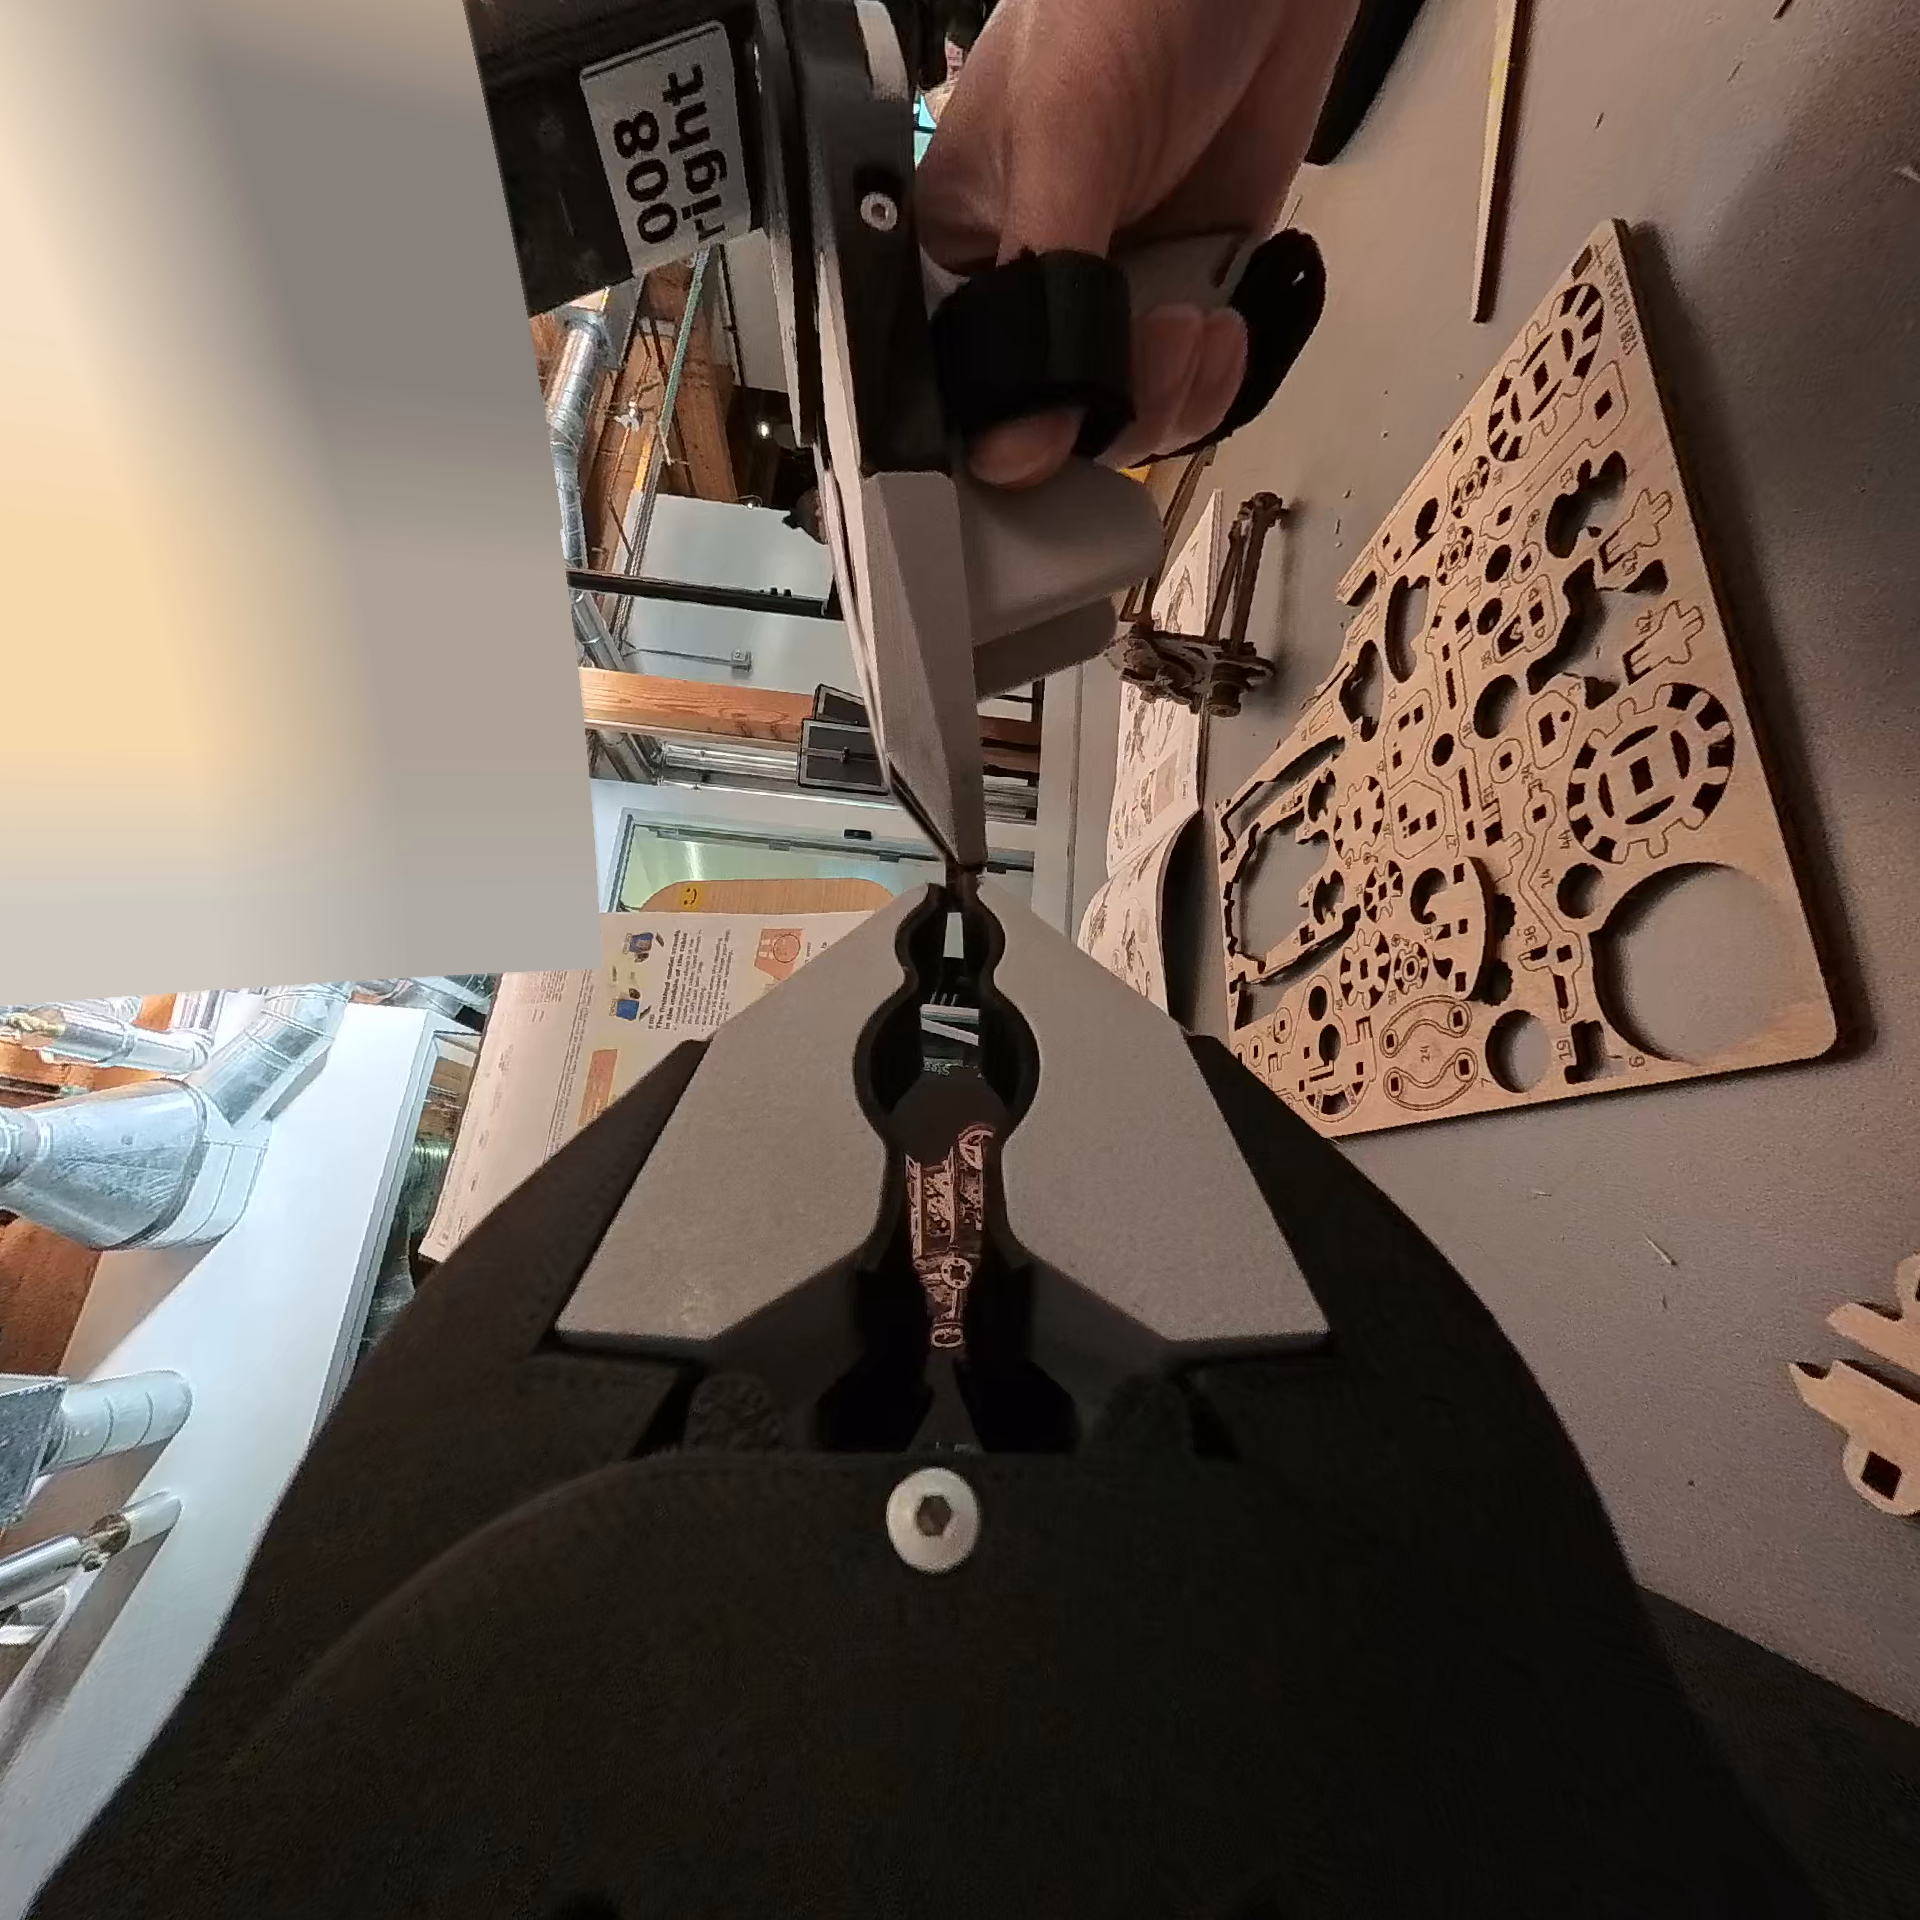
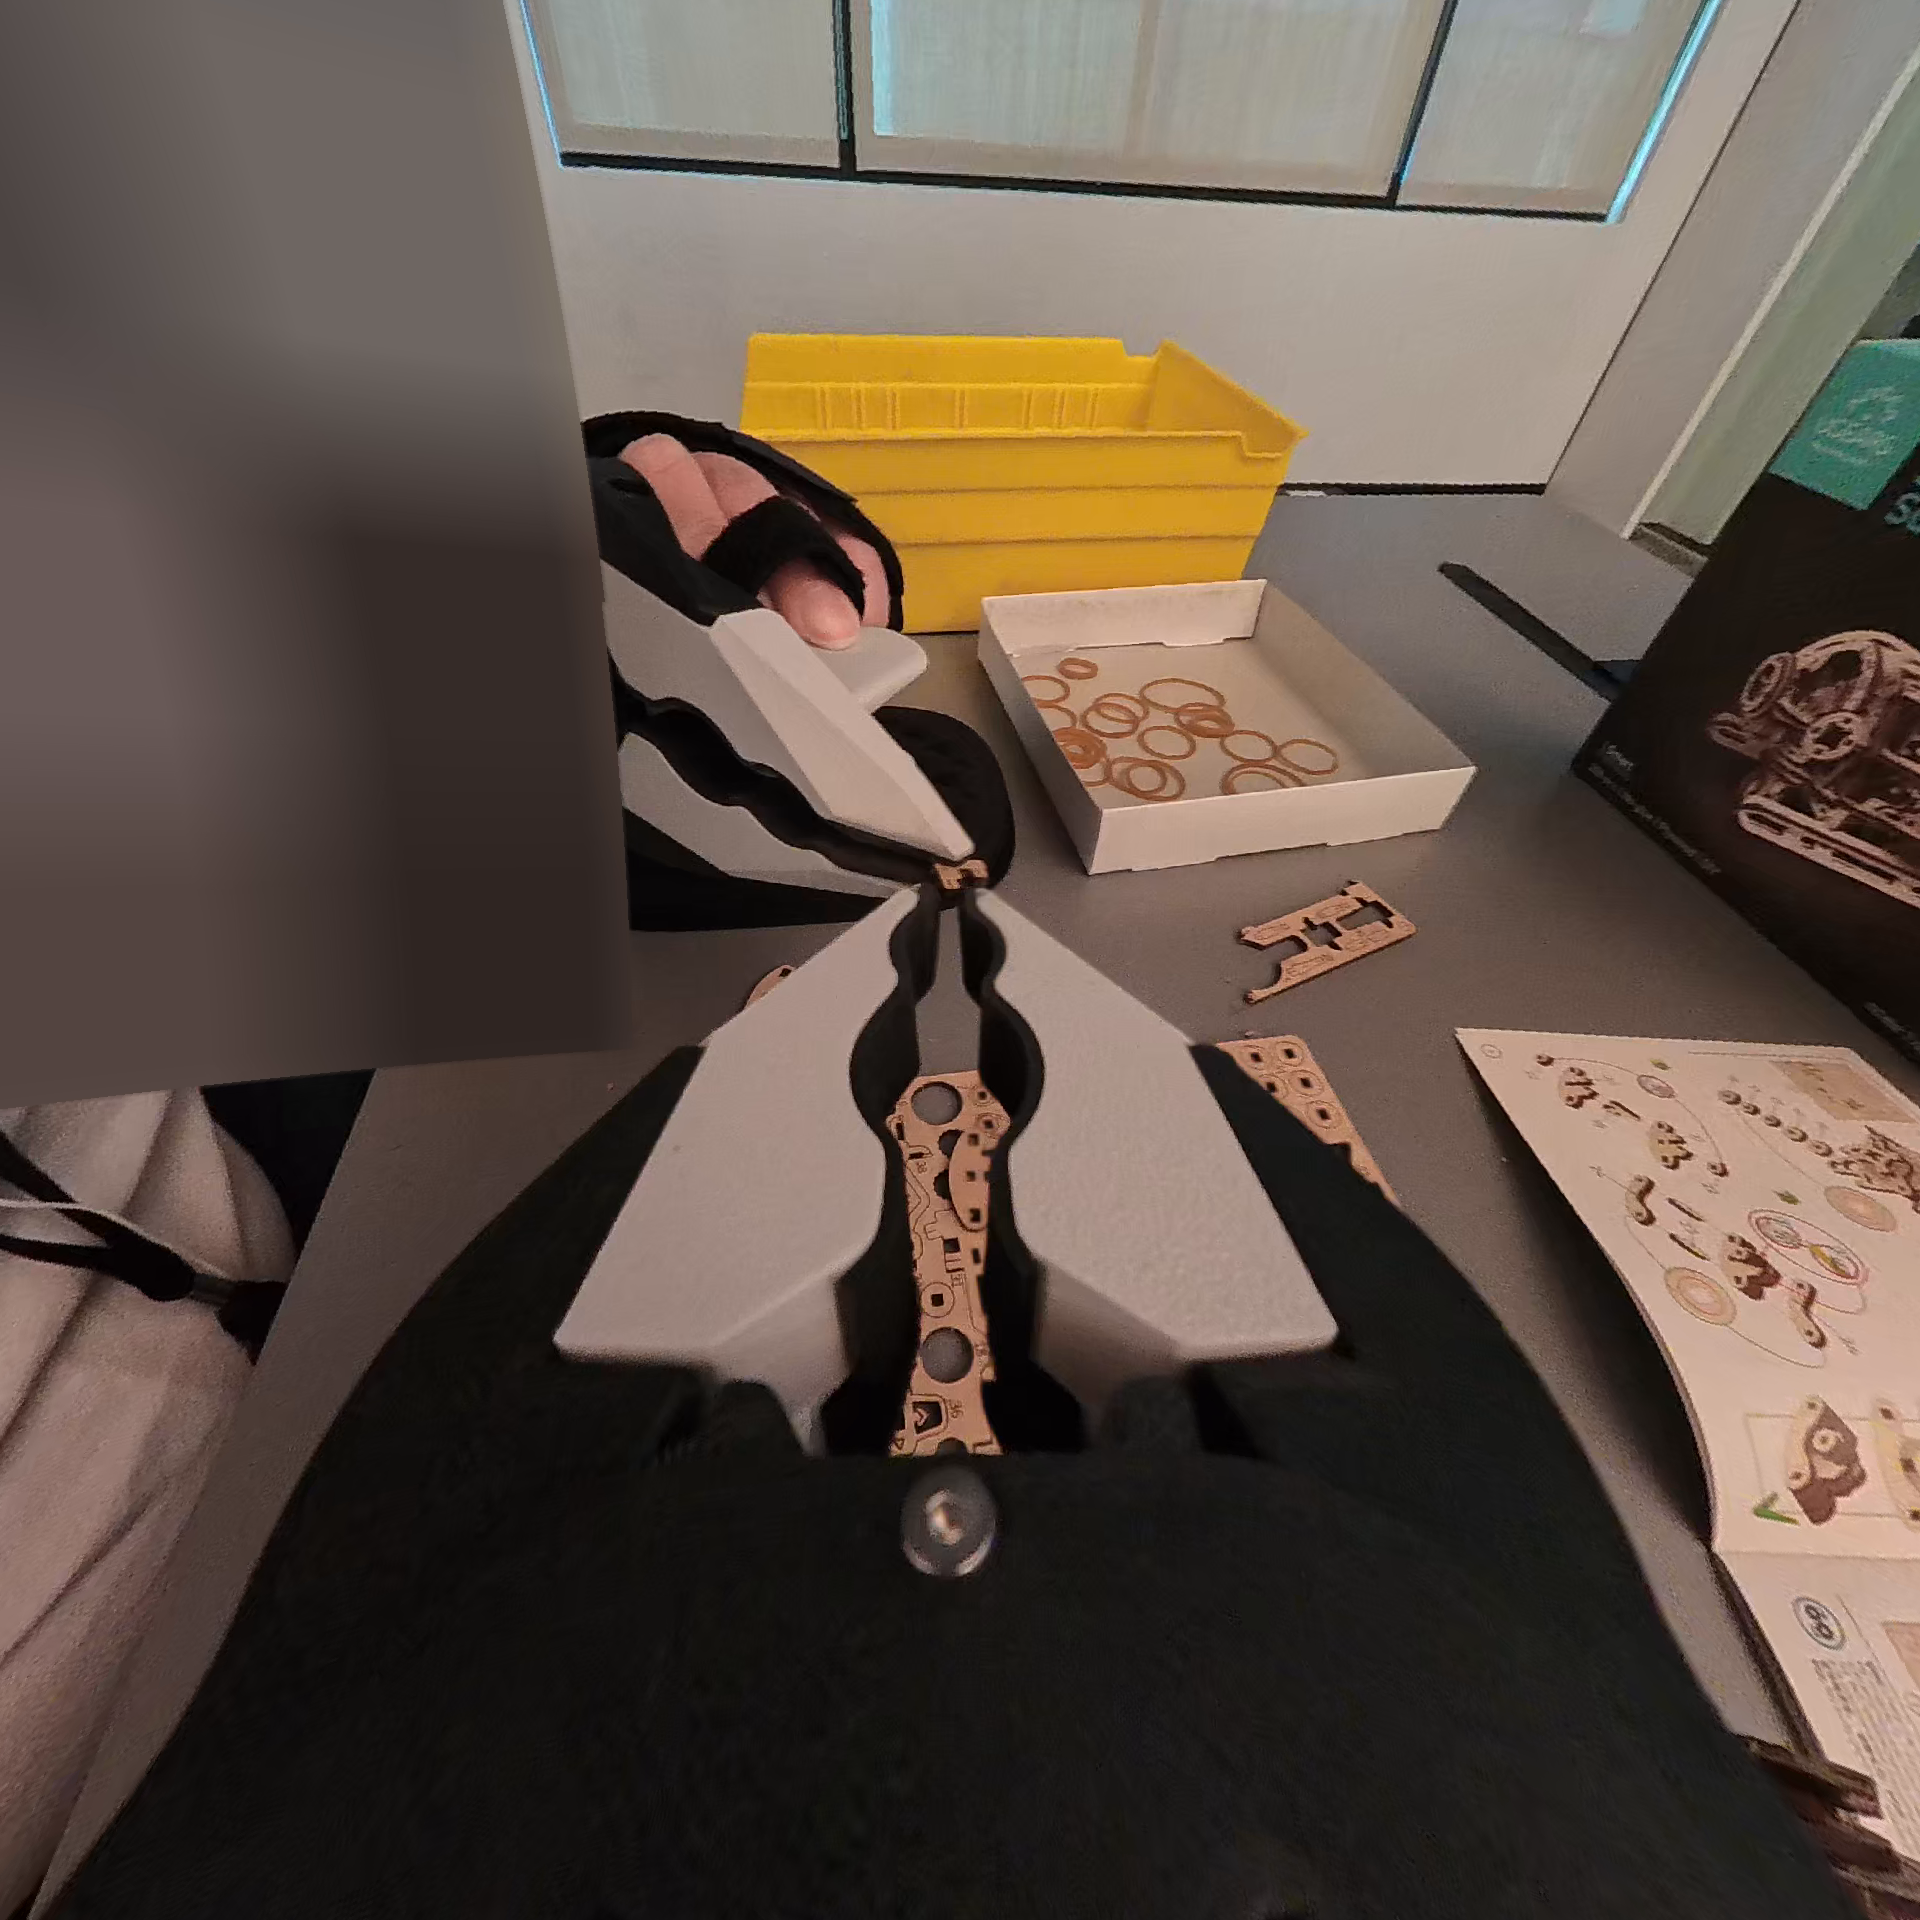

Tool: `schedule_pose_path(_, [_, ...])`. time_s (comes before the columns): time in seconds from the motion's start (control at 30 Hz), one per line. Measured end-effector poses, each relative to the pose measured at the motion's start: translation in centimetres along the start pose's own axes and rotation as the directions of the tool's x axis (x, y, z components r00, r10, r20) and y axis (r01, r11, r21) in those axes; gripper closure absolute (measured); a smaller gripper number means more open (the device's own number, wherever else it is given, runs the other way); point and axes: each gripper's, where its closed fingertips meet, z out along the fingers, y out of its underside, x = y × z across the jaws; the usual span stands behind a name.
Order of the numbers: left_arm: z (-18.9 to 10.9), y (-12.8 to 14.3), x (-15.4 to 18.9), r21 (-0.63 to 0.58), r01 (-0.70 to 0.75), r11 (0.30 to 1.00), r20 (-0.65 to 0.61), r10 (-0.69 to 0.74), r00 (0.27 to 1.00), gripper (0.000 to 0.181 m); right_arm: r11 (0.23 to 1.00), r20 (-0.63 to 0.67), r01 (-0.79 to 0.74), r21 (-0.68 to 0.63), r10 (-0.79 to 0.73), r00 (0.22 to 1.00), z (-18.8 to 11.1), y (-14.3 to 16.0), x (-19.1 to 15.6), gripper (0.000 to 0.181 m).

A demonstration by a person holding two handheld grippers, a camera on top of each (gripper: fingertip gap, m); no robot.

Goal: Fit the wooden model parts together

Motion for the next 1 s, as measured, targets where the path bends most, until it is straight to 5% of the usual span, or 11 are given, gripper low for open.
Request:
schedule_pose_path(0.43, [-0.2,-0.1,0.2,0.010,0.002,1.000,-0.010,-0.002,1.000,0.181,0.999,0.032,-0.046,0.003,0.046,0.998,0.0,0.2,-0.2,0.181])
schedule_pose_path(0.83, [-0.2,0.2,-0.2,0.056,0.309,0.950,-0.086,-0.303,0.949,0.171,0.999,-0.047,0.044,0.007,-0.044,0.998,-0.5,-0.1,0.5,0.181])
schedule_pose_path(0.93, [-0.2,0.0,-0.8,0.069,0.511,0.857,-0.152,-0.497,0.854,0.166,0.989,-0.094,0.147,0.002,-0.146,0.985,-0.9,-0.4,0.7,0.181])
schedule_pose_path(1.0, [-0.4,-0.2,-1.6,0.075,0.704,0.707,-0.236,-0.673,0.701,0.165,0.970,-0.137,0.241,0.007,-0.238,0.961,-1.2,-1.0,0.7,0.181])
